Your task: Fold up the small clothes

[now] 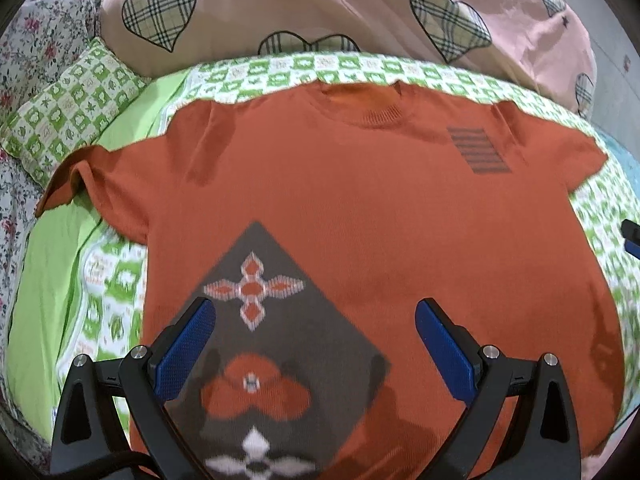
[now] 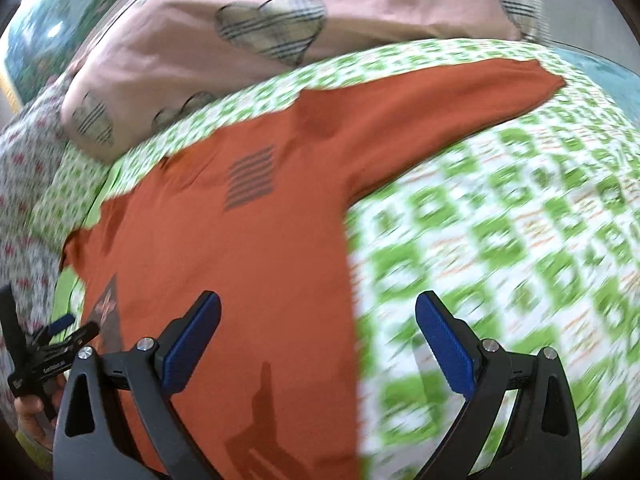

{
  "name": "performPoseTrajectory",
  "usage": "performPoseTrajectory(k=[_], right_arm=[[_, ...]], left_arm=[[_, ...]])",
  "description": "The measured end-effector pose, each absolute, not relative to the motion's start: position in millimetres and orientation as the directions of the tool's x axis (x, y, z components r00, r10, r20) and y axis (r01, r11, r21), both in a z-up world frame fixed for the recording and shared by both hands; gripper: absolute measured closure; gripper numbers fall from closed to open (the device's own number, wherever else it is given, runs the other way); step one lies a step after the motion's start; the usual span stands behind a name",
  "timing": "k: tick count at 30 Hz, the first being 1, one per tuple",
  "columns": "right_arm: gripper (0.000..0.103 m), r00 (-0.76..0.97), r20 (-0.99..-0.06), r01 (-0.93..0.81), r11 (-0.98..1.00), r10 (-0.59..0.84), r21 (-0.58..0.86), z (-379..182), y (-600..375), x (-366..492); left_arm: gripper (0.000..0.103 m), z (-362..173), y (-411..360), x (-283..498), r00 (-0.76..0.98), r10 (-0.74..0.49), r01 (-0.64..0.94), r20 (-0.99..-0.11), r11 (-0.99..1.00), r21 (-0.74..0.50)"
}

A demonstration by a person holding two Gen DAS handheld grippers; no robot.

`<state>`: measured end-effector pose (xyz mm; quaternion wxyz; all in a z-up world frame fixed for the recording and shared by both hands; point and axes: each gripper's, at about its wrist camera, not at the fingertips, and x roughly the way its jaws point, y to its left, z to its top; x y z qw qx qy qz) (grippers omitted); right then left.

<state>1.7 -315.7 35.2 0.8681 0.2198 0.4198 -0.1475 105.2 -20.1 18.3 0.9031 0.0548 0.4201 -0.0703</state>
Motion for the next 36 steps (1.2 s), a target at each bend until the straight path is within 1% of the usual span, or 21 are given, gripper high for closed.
performPoseTrajectory(k=[8, 9, 10, 12, 18, 21, 23, 24, 26, 27, 28, 29, 33, 36], right_arm=[[0.006, 0.61, -0.761, 0.573, 0.786, -0.22, 0.232, 39, -430, 6], [0.013, 0.611, -0.754, 0.594, 0.77, -0.241, 0.235, 40, -447, 6], [0.026, 0.608, -0.749, 0.618, 0.75, -0.263, 0.238, 42, -466, 7], [0.039, 0.592, -0.749, 0.666, 0.704, -0.298, 0.246, 43, -501, 9], [0.039, 0.584, -0.721, 0.774, 0.524, -0.373, 0.356, 38, -613, 17], [0.039, 0.551, -0.733, 0.806, 0.48, -0.398, 0.346, 29, -646, 32], [0.039, 0.571, -0.725, 0.802, 0.451, -0.386, 0.391, 21, -671, 38], [0.042, 0.565, -0.73, 0.809, 0.432, -0.385, 0.398, 17, -678, 39], [0.055, 0.563, -0.732, 0.816, 0.4, -0.383, 0.418, 7, -695, 41], [0.069, 0.558, -0.734, 0.821, 0.387, -0.387, 0.42, 4, -699, 40], [0.086, 0.558, -0.732, 0.821, 0.385, -0.391, 0.421, 5, -701, 39], [0.096, 0.571, -0.726, 0.811, 0.402, -0.383, 0.425, 7, -701, 41], [0.096, 0.633, -0.688, 0.747, 0.513, -0.354, 0.424, 32, -674, 50], [0.096, 0.69, -0.661, 0.669, 0.608, -0.295, 0.427, 57, -630, 64]], left_arm=[[0.003, 20, -31, 144, 0.64, -0.051, 0.149, -0.767, 0.987, 0.059], [0.003, 20, -32, 147, 0.639, -0.048, 0.147, -0.768, 0.987, 0.06], [0.003, 19, -33, 150, 0.64, -0.045, 0.144, -0.767, 0.988, 0.062], [0.003, 15, -36, 156, 0.637, -0.037, 0.142, -0.77, 0.987, 0.069], [0.003, 0, -41, 172, 0.609, -0.014, 0.127, -0.793, 0.989, 0.08], [0.003, -6, -43, 177, 0.601, -0.002, 0.125, -0.799, 0.988, 0.092], [0.003, -10, -43, 180, 0.597, 0.006, 0.123, -0.802, 0.987, 0.099], [0.003, -11, -43, 181, 0.594, 0.009, 0.121, -0.805, 0.988, 0.1], [0.003, -14, -41, 184, 0.586, 0.01, 0.117, -0.811, 0.989, 0.096], [0.003, -16, -40, 185, 0.582, 0.009, 0.115, -0.813, 0.989, 0.094], [0.003, -16, -40, 186, 0.582, 0.008, 0.114, -0.813, 0.989, 0.091], [0.003, -17, -39, 186, 0.581, 0.006, 0.114, -0.814, 0.989, 0.089], [0.003, -17, -35, 187, 0.581, -0.009, 0.113, -0.814, 0.991, 0.069], [0.003, -14, -29, 186, 0.588, -0.025, 0.105, -0.809, 0.993, 0.045]])
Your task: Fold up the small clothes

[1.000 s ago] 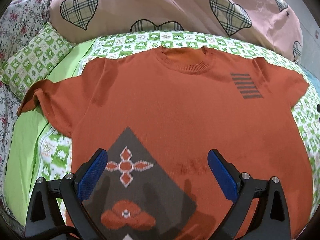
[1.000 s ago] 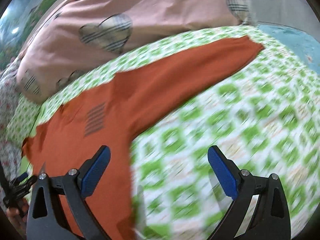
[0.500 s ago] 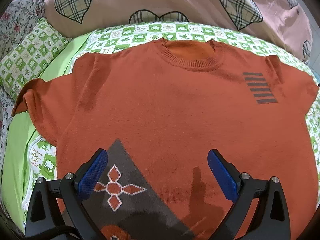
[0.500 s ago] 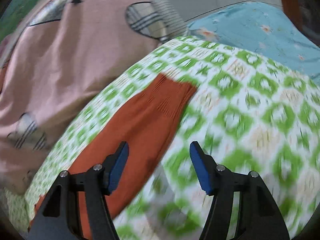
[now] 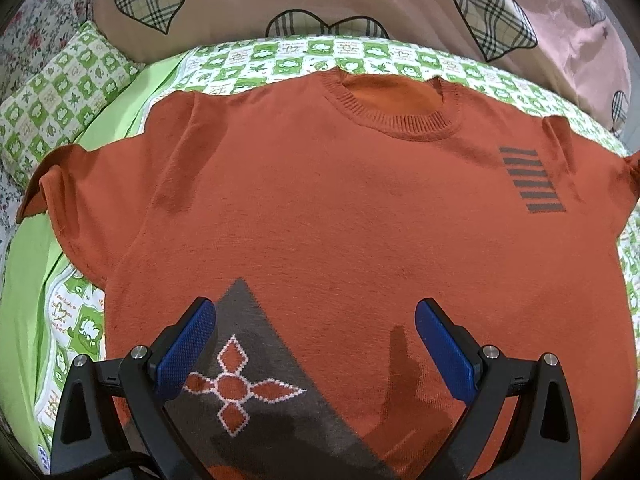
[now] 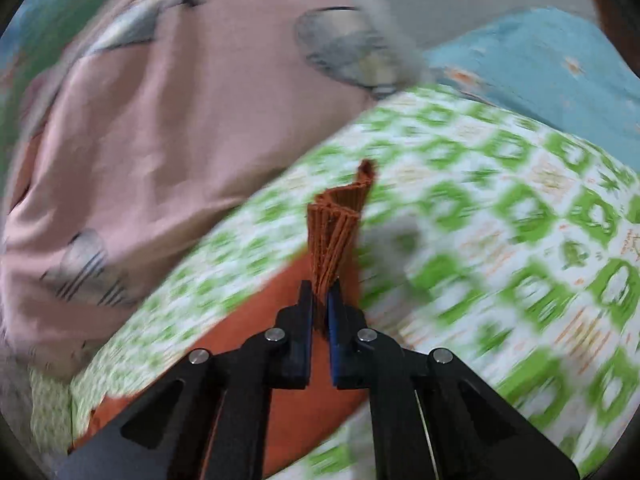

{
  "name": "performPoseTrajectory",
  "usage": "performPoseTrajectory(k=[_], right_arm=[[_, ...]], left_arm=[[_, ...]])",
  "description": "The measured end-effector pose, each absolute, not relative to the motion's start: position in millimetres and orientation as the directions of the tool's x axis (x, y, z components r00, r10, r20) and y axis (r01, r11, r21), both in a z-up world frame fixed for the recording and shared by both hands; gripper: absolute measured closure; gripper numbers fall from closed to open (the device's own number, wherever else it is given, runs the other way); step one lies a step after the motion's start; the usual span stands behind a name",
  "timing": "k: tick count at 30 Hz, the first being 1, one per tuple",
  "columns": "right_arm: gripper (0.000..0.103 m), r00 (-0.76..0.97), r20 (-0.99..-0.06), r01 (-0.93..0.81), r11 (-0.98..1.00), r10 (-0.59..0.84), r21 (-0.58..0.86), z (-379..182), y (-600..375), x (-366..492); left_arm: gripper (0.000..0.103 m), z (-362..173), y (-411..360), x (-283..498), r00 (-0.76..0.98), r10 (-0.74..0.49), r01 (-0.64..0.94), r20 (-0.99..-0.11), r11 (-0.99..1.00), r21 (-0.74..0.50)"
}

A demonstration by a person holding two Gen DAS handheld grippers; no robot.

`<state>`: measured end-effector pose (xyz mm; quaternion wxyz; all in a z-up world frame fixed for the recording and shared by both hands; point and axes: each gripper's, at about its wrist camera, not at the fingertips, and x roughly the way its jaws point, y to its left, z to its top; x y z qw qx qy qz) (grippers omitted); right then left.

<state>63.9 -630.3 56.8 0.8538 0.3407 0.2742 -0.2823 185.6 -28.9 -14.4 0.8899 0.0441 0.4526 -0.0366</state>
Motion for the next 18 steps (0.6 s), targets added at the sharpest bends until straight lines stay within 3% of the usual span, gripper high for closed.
performPoseTrajectory(k=[8, 12, 18], right_arm=[[0.096, 0.784, -0.614, 0.332, 0.775, 0.09, 0.538, 77, -450, 132], [0.096, 0.755, -0.548, 0.145, 0.723, 0.36, 0.675, 59, -345, 174], [0.096, 0.635, -0.515, 0.016, 0.658, 0.575, 0.753, 29, -217, 228]], left_arm=[[0.003, -4, -7, 181, 0.598, -0.085, 0.096, -0.797, 0.995, -0.034], [0.003, 3, 6, 175, 0.616, -0.114, 0.112, -0.779, 0.992, -0.056], [0.003, 8, 30, 172, 0.609, -0.209, 0.141, -0.765, 0.978, -0.155]])
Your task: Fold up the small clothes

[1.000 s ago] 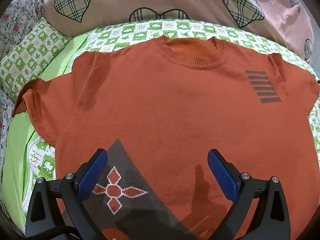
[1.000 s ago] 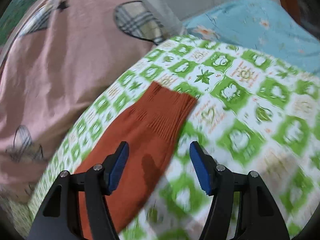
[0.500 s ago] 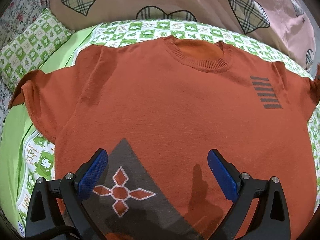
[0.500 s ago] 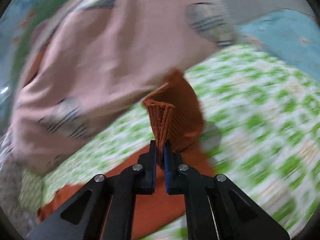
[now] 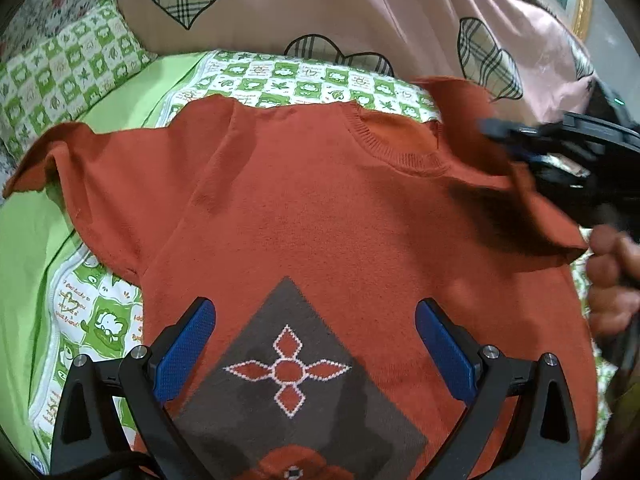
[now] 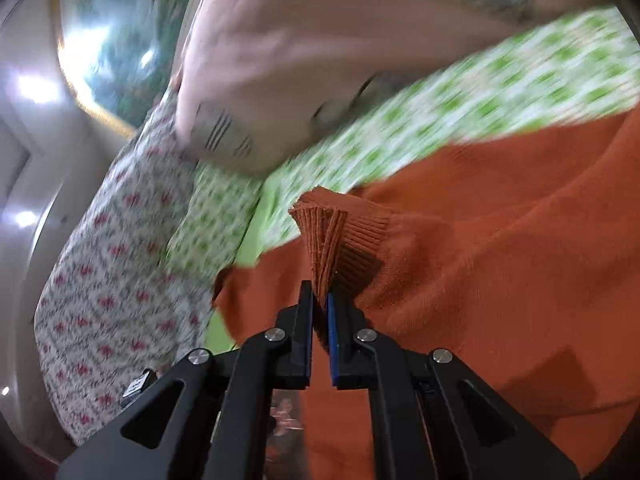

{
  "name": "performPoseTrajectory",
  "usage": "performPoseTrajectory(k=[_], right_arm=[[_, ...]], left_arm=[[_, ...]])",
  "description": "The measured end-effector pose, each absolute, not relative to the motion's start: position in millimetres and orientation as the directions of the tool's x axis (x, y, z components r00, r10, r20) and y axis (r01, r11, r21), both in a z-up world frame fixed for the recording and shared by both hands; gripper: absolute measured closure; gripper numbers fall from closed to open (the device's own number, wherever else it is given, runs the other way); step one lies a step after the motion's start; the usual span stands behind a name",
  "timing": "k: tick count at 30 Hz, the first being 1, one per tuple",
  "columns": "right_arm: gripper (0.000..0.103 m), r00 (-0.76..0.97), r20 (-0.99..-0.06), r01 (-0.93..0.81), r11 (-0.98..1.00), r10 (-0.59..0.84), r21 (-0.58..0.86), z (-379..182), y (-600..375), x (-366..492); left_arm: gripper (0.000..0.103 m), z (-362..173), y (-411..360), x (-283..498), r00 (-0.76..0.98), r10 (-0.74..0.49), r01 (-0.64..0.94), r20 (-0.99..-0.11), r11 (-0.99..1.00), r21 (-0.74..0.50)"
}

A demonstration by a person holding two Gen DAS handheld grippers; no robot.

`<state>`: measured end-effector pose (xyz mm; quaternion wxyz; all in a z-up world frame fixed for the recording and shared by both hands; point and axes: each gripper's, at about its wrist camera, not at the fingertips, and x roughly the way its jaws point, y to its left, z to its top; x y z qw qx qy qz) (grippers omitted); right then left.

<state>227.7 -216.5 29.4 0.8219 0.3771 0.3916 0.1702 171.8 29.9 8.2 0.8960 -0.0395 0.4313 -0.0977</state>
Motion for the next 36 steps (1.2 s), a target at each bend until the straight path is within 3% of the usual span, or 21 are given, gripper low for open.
performPoseTrajectory(k=[6, 11, 14, 16, 20, 21, 23, 24, 25, 30, 33, 36], right_arm=[[0.096, 0.515, -0.553, -0.045, 0.664, 0.655, 0.746, -6, -128, 265], [0.092, 0.448, -0.603, -0.027, 0.684, 0.66, 0.729, -35, -121, 278], [0.078, 0.434, -0.598, 0.008, 0.66, 0.674, 0.751, -42, -127, 276], [0.061, 0.463, -0.588, 0.011, 0.659, 0.663, 0.752, -36, -134, 268], [0.06, 0.527, -0.556, 0.016, 0.646, 0.643, 0.763, -19, -159, 239], [0.06, 0.55, -0.547, 0.021, 0.644, 0.631, 0.764, -14, -168, 226], [0.06, 0.58, -0.538, 0.029, 0.645, 0.611, 0.764, -6, -181, 204], [0.06, 0.596, -0.539, 0.038, 0.65, 0.595, 0.759, -2, -186, 195], [0.06, 0.617, -0.541, 0.054, 0.656, 0.571, 0.753, 2, -195, 182], [0.06, 0.701, -0.582, 0.155, 0.709, 0.411, 0.688, 19, -244, 131], [0.06, 0.729, -0.641, 0.274, 0.756, 0.24, 0.594, 26, -286, 109], [0.06, 0.714, -0.688, 0.366, 0.767, 0.133, 0.528, 26, -323, 112]], left_arm=[[0.003, 0, 48, 186, 0.596, -0.266, 0.135, -0.758, 0.963, -0.232], [0.003, -22, 55, 217, 0.541, -0.338, 0.12, -0.77, 0.937, -0.327], [0.003, -31, 51, 237, 0.523, -0.354, 0.118, -0.775, 0.931, -0.345], [0.003, -32, 45, 250, 0.529, -0.356, 0.126, -0.771, 0.931, -0.344], [0.004, -32, 43, 279, 0.533, -0.387, 0.102, -0.752, 0.912, -0.396], [0.008, -32, 43, 286, 0.54, -0.398, 0.097, -0.742, 0.905, -0.415], [0.04, -30, 41, 297, 0.552, -0.417, 0.105, -0.722, 0.894, -0.436], [0.077, -30, 38, 302, 0.548, -0.429, 0.123, -0.718, 0.89, -0.438], [0.097, -31, 36, 307, 0.527, -0.457, 0.143, -0.717, 0.879, -0.455], [0.099, 7, 61, 278, 0.669, -0.393, 0.174, -0.631, 0.908, -0.38], [0.099, -12, 75, 288, 0.616, -0.361, 0.127, -0.7, 0.923, -0.364], [0.099, -15, 74, 285, 0.613, -0.362, 0.128, -0.702, 0.923, -0.364]])
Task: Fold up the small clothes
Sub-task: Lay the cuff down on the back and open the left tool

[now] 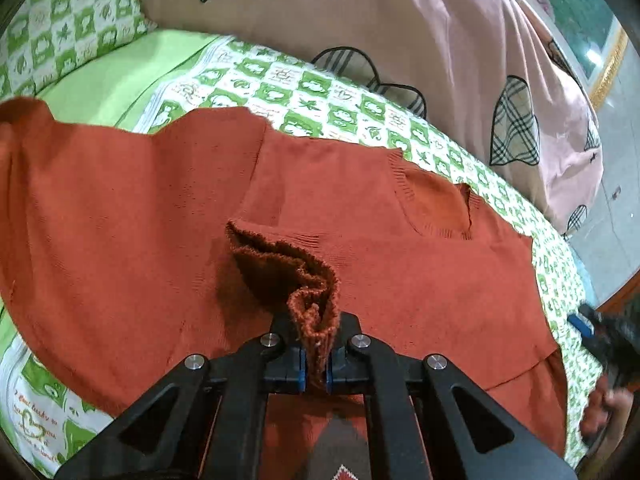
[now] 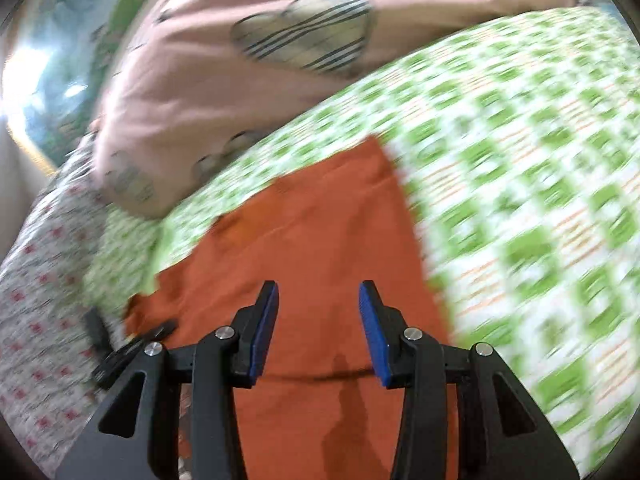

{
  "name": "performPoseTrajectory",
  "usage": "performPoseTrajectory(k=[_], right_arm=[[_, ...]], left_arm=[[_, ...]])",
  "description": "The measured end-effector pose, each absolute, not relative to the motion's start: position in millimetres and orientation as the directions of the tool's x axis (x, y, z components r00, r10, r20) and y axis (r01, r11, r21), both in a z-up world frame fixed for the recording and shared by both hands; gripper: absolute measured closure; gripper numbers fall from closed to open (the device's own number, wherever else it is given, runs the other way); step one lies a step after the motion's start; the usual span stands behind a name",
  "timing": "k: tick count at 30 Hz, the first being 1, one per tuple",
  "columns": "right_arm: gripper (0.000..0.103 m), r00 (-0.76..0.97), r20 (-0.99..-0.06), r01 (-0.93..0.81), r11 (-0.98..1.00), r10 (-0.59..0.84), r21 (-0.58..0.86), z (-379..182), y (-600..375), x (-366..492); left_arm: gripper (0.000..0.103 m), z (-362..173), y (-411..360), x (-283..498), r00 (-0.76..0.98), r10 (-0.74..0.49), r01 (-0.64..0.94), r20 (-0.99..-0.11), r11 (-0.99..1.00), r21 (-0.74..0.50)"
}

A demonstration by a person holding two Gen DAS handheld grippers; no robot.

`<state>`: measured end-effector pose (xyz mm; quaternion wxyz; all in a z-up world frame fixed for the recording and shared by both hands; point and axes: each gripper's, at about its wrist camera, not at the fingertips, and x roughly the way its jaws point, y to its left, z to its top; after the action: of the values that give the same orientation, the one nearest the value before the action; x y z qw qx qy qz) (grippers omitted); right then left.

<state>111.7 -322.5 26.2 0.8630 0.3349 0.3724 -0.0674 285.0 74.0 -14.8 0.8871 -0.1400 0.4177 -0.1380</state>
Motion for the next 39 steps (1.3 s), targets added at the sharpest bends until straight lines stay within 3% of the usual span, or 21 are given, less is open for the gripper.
performPoseTrajectory(k=[5, 7, 9, 10, 11, 15, 19, 22, 26, 29, 32, 39], right_arm=[[0.056, 0.64, -0.764, 0.418, 0.797, 0.083, 0.436, 15, -356, 157], [0.036, 0.592, -0.802, 0.426, 0.815, 0.077, 0.393, 2, -361, 179], [0.035, 0.538, -0.839, 0.415, 0.84, 0.082, 0.349, -14, -355, 198], [0.059, 0.514, -0.853, 0.406, 0.852, 0.087, 0.331, -21, -352, 201], [0.091, 0.489, -0.868, 0.387, 0.869, 0.091, 0.309, -29, -349, 204], [0.092, 0.549, -0.835, 0.409, 0.86, 0.035, 0.306, -11, -362, 188], [0.092, 0.526, -0.85, 0.422, 0.859, 0.029, 0.291, -24, -362, 190], [0.086, 0.498, -0.867, 0.427, 0.865, 0.02, 0.265, -29, -359, 194], [0.079, 0.568, -0.822, 0.423, 0.875, -0.051, 0.238, 7, -341, 171], [0.059, 0.609, -0.788, 0.299, 0.896, 0.086, 0.329, 9, -309, 163], [0.058, 0.501, -0.865, 0.371, 0.896, 0.028, 0.244, -20, -303, 158], [0.054, 0.592, -0.797, 0.325, 0.869, 0.12, 0.372, 7, -288, 124]], left_arm=[[0.099, -15, 75, 280, 0.622, -0.339, 0.109, -0.706, 0.93, -0.351], [0.099, -19, 76, 278, 0.614, -0.332, 0.104, -0.716, 0.933, -0.344], [0.099, -22, 75, 276, 0.609, -0.325, 0.104, -0.723, 0.937, -0.334], [0.099, -23, 74, 277, 0.607, -0.321, 0.103, -0.727, 0.939, -0.329], [0.099, -23, 73, 276, 0.604, -0.322, 0.106, -0.729, 0.939, -0.327], [0.099, -14, 55, 273, 0.62, -0.334, 0.166, -0.71, 0.94, -0.298], [0.098, -30, 53, 284, 0.59, -0.285, 0.125, -0.756, 0.957, -0.263], [0.096, -29, 66, 281, 0.595, -0.307, 0.114, -0.743, 0.947, -0.3], [0.093, -24, 71, 274, 0.601, -0.306, 0.129, -0.738, 0.949, -0.289], [0.092, -31, 75, 275, 0.583, -0.294, 0.096, -0.757, 0.951, -0.295], [0.089, -31, 83, 265, 0.581, -0.279, 0.073, -0.765, 0.954, -0.292], [0.086, -21, 126, 228, 0.608, -0.285, 0.005, -0.741, 0.935, -0.355]])
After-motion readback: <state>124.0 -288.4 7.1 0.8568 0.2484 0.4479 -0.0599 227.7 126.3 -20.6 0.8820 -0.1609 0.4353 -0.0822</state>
